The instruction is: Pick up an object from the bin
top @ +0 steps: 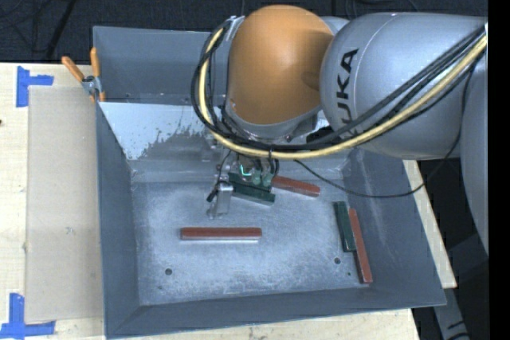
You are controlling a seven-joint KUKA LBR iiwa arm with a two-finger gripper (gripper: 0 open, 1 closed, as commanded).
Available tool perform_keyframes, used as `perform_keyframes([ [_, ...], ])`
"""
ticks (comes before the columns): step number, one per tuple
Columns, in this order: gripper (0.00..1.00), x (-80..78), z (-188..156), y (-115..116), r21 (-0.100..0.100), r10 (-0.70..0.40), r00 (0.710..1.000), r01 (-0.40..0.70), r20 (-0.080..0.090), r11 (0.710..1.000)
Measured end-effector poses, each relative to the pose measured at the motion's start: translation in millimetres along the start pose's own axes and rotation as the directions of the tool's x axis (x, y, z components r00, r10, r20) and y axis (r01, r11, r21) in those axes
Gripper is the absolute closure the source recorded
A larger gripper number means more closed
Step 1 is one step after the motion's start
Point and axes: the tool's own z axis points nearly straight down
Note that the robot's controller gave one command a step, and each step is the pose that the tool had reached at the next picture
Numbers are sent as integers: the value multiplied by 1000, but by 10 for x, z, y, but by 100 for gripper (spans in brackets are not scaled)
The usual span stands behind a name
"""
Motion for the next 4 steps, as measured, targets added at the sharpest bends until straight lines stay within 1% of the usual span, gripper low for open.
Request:
perform_keyframes([
  [1, 0, 391, 1714, -661, 2, -102, 995, 102, -3, 995],
  [2, 0, 263, 1344, -284, -2, -137, 990, 137, 13, 991],
  [3, 0, 196, 1364, -552, -1, -16, 1000, 16, 9, 1000],
  [4, 0, 238, 1676, -565, -1, 171, 985, -171, 3, 985],
])
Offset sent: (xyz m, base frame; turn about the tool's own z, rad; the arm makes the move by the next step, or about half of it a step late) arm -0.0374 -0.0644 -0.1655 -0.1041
